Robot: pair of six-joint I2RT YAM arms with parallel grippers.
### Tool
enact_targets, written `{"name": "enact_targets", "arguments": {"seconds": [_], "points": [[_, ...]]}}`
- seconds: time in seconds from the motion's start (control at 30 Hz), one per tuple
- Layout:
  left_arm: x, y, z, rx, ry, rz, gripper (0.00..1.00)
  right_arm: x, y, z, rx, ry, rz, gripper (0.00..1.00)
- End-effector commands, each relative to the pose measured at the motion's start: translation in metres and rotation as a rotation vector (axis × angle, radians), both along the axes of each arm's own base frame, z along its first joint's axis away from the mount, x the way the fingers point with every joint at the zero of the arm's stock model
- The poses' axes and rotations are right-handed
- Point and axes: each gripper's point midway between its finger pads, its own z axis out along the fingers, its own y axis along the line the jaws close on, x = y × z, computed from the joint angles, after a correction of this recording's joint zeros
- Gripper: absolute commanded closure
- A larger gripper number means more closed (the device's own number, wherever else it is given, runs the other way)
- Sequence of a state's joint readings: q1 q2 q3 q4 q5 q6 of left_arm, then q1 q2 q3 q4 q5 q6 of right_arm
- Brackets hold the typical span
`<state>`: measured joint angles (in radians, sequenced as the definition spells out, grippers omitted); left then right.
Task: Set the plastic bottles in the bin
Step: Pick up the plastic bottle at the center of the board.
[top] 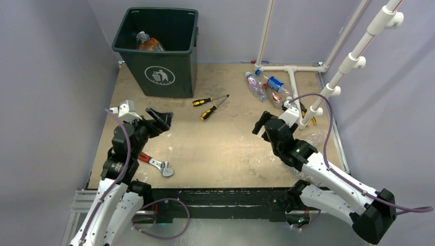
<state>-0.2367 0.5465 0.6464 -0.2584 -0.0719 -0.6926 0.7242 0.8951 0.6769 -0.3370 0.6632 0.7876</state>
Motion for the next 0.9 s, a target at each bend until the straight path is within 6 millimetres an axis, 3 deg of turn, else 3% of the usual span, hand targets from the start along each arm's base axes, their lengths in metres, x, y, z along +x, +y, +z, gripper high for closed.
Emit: {"name": "enact_targets", "arguments": {"seconds": [0.0, 0.13, 0.37, 0.5, 0.73, 0.87], "points": [[-0.004, -0.031, -0.033, -0.139, 0.051, -0.133, 0.01, -0.015, -0.024, -0.020, -0.029, 0.109, -0.105, 0.01], [-0.008, -0.045, -0.061, -0.216, 0.122, -0.186, 0.01, -0.024, -0.033, -0.028, 0.030, 0.138, -0.183, 0.01], [-0.022, -0.060, -0.089, -0.292, 0.203, -0.262, 0.02, -0.034, -0.057, -0.040, 0.032, 0.168, -0.334, 0.01], [-0.025, -0.060, -0.095, -0.321, 0.201, -0.254, 0.02, -0.045, -0.070, -0.053, 0.038, 0.215, -0.395, 0.01], [-0.026, -0.067, -0.103, -0.379, 0.196, -0.280, 0.01, -0.049, -0.062, -0.063, 0.076, 0.278, -0.397, 0.01], [-0.027, -0.072, -0.107, -0.388, 0.222, -0.311, 0.01, -0.039, -0.068, -0.054, 0.053, 0.238, -0.455, 0.01]]}}
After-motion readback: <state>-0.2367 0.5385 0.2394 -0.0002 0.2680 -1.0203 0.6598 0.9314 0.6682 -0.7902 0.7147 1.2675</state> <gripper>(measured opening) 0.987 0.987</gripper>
